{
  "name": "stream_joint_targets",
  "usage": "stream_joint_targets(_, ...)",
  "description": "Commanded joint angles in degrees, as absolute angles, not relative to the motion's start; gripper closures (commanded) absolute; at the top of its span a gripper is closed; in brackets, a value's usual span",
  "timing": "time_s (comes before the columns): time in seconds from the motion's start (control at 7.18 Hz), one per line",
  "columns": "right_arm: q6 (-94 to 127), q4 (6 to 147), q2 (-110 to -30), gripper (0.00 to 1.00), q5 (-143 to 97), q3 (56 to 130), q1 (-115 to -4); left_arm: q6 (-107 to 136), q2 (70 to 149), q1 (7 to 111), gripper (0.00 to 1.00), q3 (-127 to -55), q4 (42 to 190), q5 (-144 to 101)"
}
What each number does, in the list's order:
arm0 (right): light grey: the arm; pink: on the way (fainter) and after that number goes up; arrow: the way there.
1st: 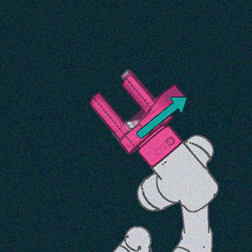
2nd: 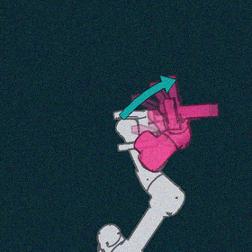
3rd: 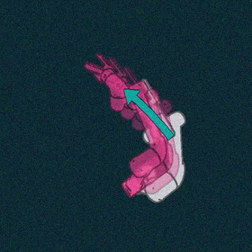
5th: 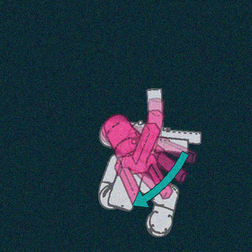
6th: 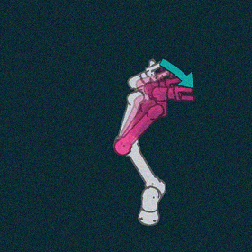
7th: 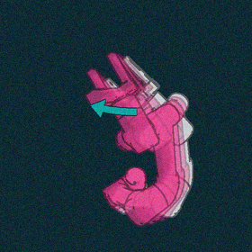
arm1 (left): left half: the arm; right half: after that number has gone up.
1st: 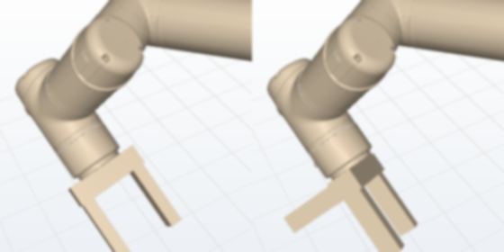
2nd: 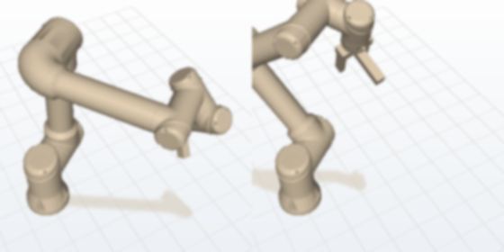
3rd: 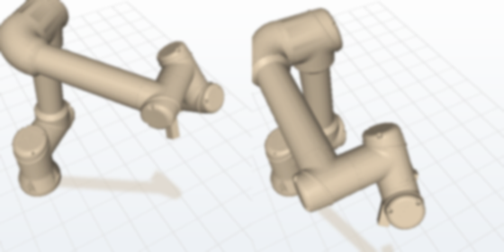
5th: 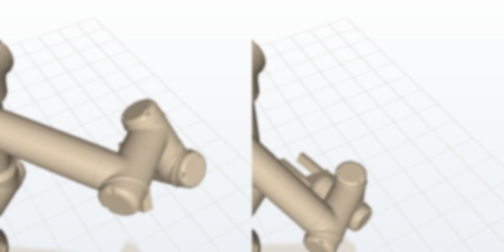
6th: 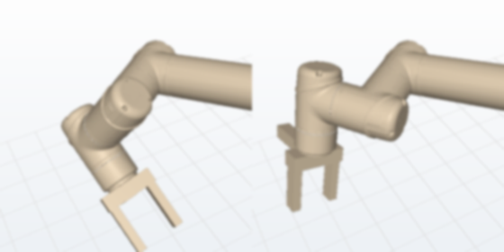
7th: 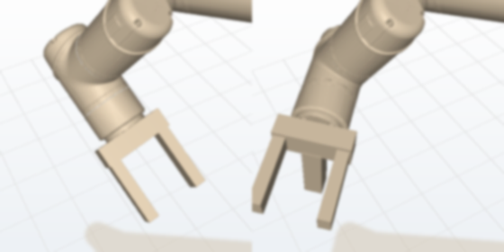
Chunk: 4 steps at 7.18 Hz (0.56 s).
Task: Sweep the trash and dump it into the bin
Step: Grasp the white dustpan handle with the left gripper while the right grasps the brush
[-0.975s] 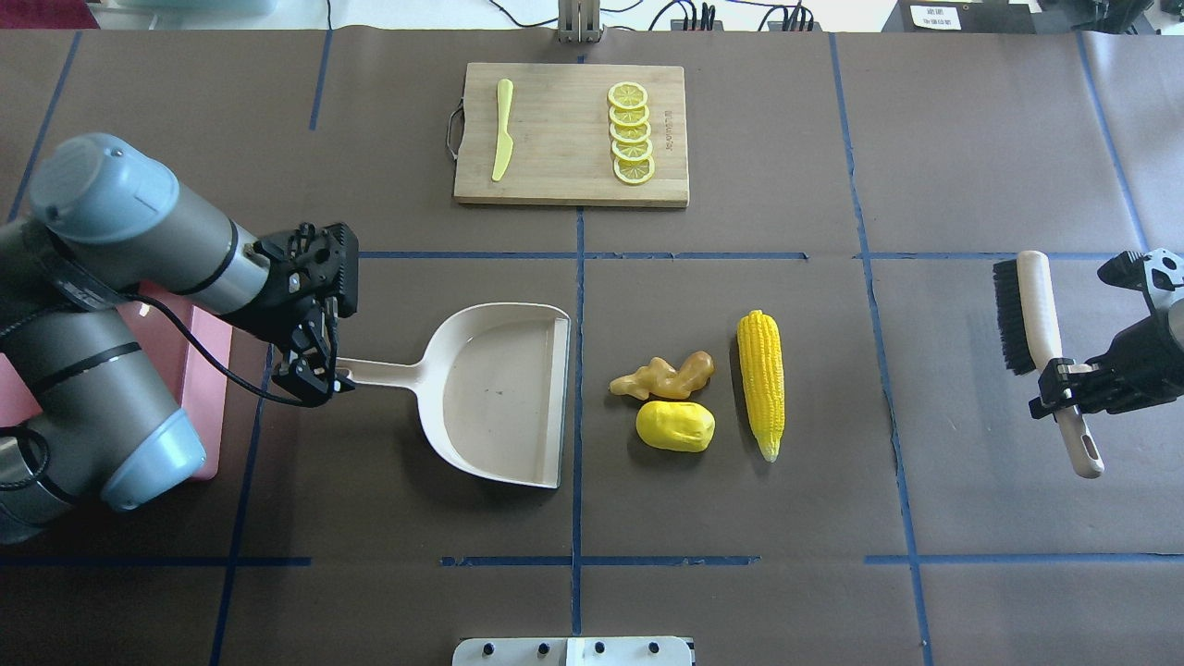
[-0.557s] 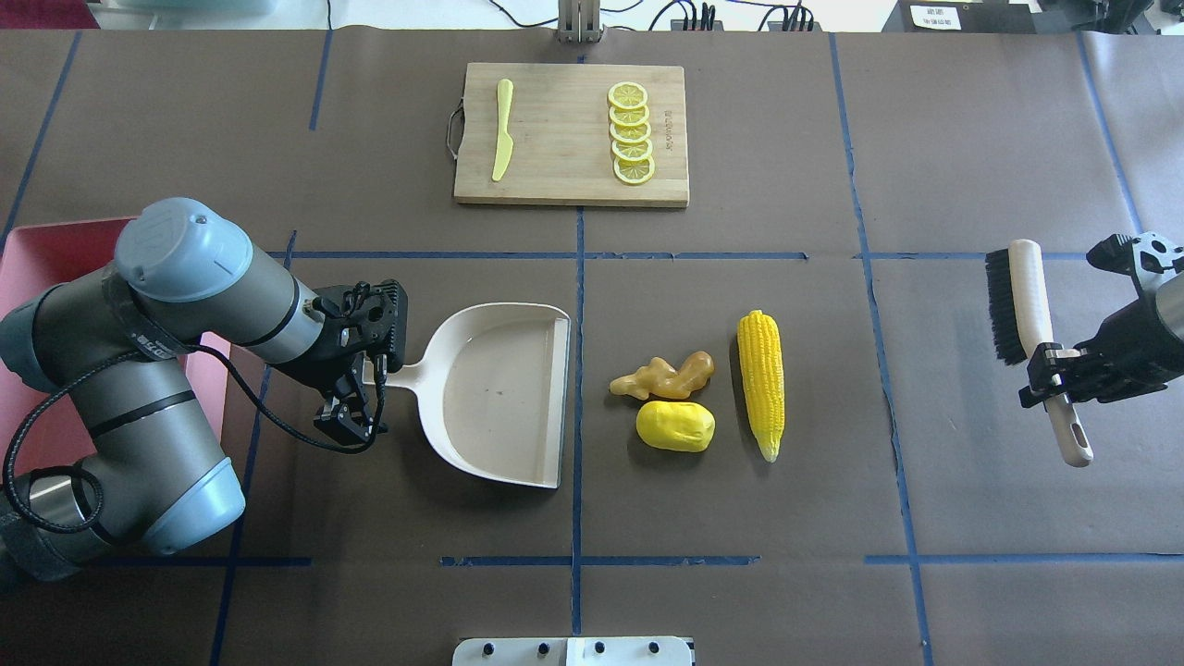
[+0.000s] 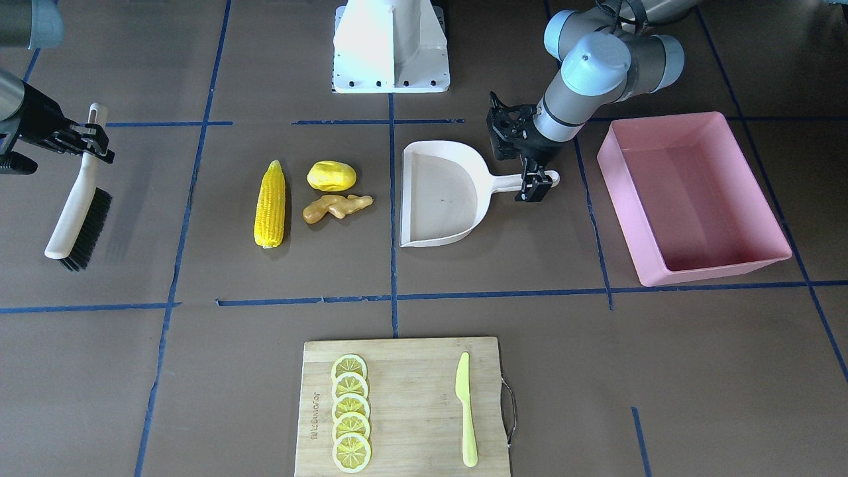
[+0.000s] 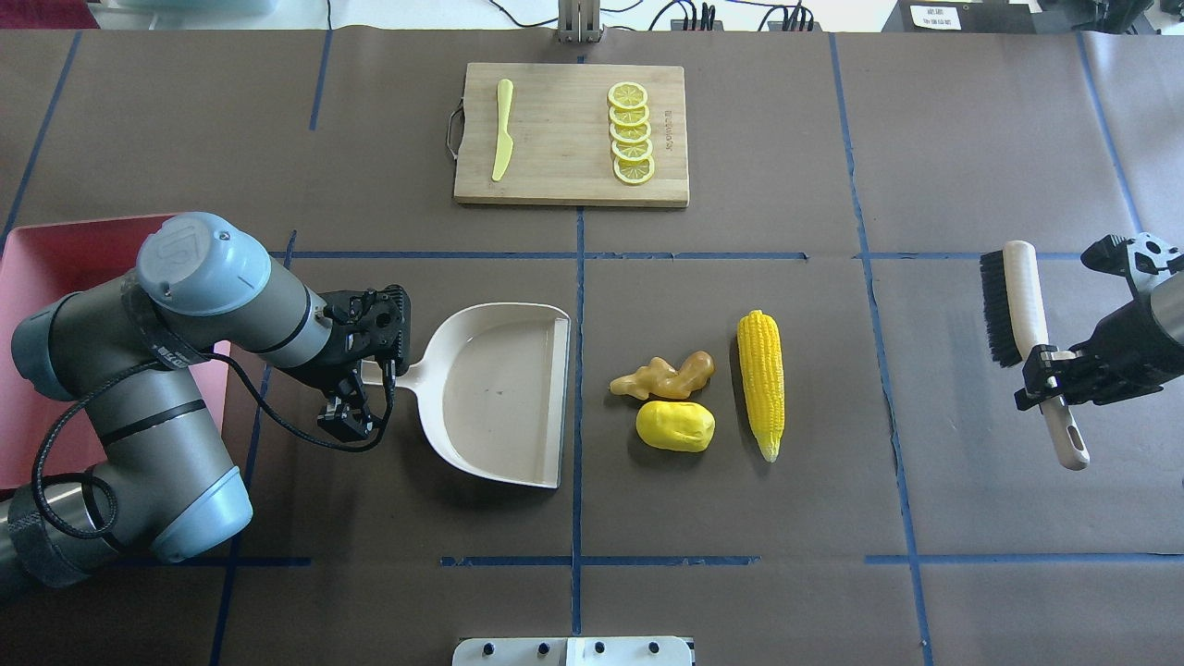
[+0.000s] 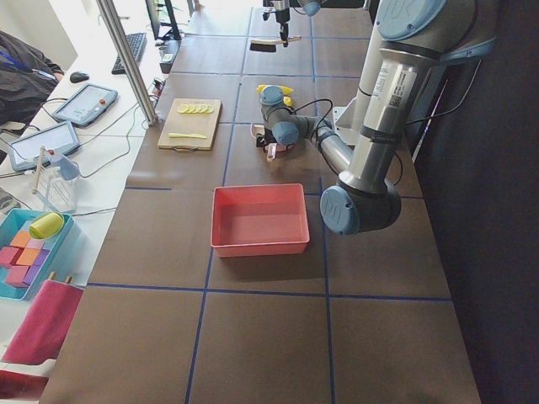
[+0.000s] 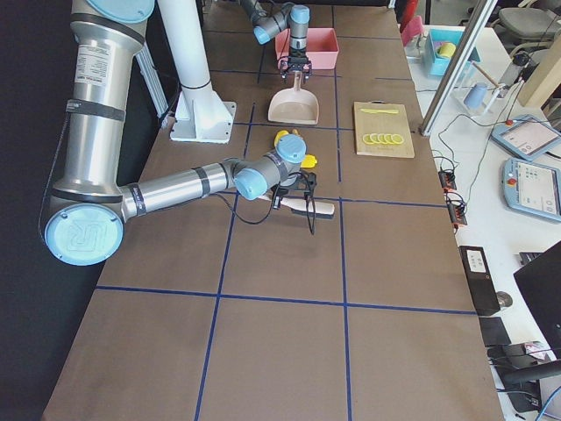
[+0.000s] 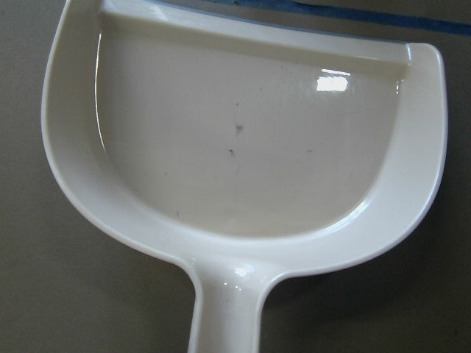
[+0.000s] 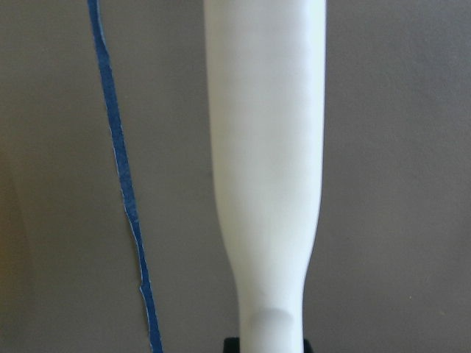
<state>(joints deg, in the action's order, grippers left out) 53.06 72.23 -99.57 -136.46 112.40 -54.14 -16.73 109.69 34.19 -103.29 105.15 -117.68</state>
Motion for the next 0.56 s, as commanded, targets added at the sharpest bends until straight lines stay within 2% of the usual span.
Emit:
stream_joint_targets(0.0,53.2,72.5,-99.5,1.00,-135.6,112.7,-52.1,-17.9,109.8,33.4,0.00,-102.8,103.5,-117.1)
stream_joint_targets(0.14,53.2,72.6,-99.2,1.00,-135.6,113.1,-51.6,-17.8,109.9,32.5,0.01,-102.7,103.3,-117.0)
stream_joint_targets(0.28,53.3,73.2,-99.0,1.00,-135.7,113.7,-51.2,-17.8,109.9,32.5,0.06,-102.7,103.3,-116.9)
stream_joint_targets(0.42,53.3,74.7,-98.3,1.00,-135.7,114.5,-51.1,-17.8,109.9,32.4,0.18,-102.7,103.0,-115.8)
